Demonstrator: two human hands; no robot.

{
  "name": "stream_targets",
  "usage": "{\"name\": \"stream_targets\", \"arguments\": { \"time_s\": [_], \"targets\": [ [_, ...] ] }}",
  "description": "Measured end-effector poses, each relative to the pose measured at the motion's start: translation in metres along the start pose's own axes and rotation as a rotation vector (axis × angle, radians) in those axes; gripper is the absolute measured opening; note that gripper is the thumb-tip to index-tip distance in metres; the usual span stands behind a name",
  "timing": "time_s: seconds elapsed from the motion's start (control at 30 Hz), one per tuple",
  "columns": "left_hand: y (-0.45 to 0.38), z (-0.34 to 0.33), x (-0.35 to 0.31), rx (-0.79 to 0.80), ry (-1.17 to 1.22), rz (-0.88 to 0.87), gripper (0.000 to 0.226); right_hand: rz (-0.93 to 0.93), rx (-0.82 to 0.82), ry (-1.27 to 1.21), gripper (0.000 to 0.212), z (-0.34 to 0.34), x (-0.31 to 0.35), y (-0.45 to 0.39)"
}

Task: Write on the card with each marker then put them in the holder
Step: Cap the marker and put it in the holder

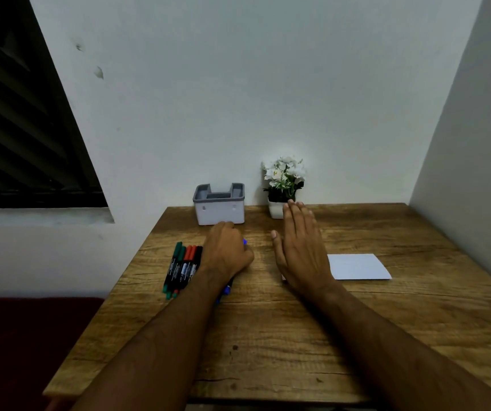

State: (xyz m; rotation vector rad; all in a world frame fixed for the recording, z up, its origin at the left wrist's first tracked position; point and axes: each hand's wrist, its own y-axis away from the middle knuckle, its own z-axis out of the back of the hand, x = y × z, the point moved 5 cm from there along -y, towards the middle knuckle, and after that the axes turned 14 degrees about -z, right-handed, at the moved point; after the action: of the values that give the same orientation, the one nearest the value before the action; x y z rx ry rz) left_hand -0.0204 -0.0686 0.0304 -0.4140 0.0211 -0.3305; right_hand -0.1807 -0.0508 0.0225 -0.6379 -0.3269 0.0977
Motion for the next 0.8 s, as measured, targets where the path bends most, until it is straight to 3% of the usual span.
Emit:
{"name": "stream_targets", "arguments": {
  "time_s": [0.13, 0.33, 0.67, 0.8],
  "targets": [
    [-0.011, 0.013, -0.003, -0.036, 0.132, 0.076, 0.028, -0.012, -0.046, -0.229, 0.053, 0.004, 0.002, -0.003],
    [-0.029, 0.020, -0.002, -0.127, 0.452, 0.246, 0.032, -0.140, -0.005, -0.571, 0.016, 0.007, 0.006, -0.009],
    [-0.044, 0.005, -0.012, -0.339, 1.224, 0.555, 0.019, -0.385, 0.211, -0.736, 0.018, -0.019, -0.009, -0.013],
    [-0.045, -0.014, -0.017, -0.301, 1.309, 0.590, 0.028, -0.420, 0.194, -0.674, 0.019, -0.020, -0.016, -0.013]
  ]
}}
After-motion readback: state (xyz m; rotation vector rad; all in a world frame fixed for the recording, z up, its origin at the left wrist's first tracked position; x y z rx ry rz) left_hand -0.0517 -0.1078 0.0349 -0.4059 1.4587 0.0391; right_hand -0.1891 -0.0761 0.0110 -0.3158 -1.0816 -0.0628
